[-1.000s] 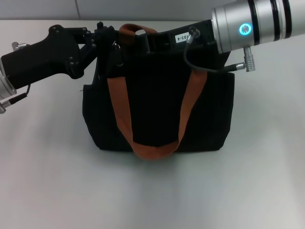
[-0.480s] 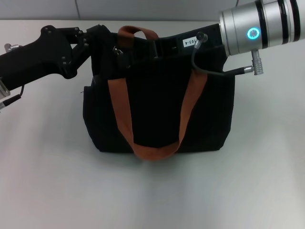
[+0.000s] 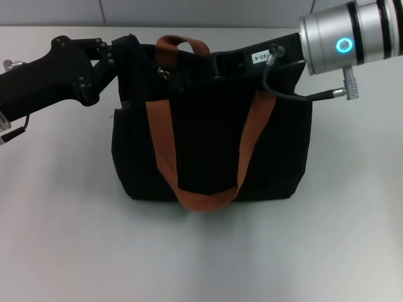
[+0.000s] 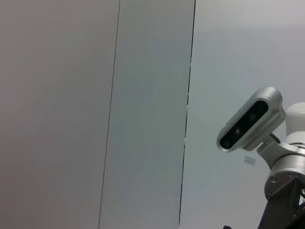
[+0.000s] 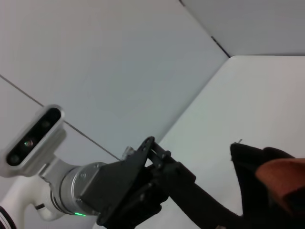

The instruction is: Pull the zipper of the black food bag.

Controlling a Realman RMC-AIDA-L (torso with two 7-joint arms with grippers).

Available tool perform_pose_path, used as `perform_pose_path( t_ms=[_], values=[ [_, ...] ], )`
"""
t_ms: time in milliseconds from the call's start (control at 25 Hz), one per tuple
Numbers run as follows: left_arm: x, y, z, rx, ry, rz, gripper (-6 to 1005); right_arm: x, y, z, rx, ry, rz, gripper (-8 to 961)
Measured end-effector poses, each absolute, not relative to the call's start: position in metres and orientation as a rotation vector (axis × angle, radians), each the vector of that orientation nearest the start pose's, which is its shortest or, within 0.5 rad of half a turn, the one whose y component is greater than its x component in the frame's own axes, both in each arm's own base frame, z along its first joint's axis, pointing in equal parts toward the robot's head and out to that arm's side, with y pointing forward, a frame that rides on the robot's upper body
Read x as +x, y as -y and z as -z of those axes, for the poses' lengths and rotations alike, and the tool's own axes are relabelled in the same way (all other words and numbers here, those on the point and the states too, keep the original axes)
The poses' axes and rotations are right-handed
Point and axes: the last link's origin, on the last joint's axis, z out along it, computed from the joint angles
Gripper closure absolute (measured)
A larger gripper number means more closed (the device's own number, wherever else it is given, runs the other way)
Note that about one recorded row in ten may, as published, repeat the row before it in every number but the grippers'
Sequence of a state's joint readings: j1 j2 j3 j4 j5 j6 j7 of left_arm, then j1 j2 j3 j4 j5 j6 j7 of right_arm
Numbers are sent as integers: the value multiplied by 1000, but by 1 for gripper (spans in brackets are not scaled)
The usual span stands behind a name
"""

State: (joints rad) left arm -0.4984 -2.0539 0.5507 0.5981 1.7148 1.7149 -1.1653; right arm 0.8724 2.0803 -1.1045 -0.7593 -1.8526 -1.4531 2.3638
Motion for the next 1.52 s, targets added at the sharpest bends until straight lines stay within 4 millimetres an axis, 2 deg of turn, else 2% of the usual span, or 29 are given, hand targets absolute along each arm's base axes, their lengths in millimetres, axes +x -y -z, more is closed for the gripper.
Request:
perform_pose_path(
  t_ms=[440, 1520],
  values=[
    [-253, -325, -47, -2437, 343, 1119, 968, 101, -388, 31, -2883, -1342, -563, 953],
    [-258, -320, -50, -2420, 350, 1123, 967, 123, -386, 3, -2763, -1326, -499, 953]
  ],
)
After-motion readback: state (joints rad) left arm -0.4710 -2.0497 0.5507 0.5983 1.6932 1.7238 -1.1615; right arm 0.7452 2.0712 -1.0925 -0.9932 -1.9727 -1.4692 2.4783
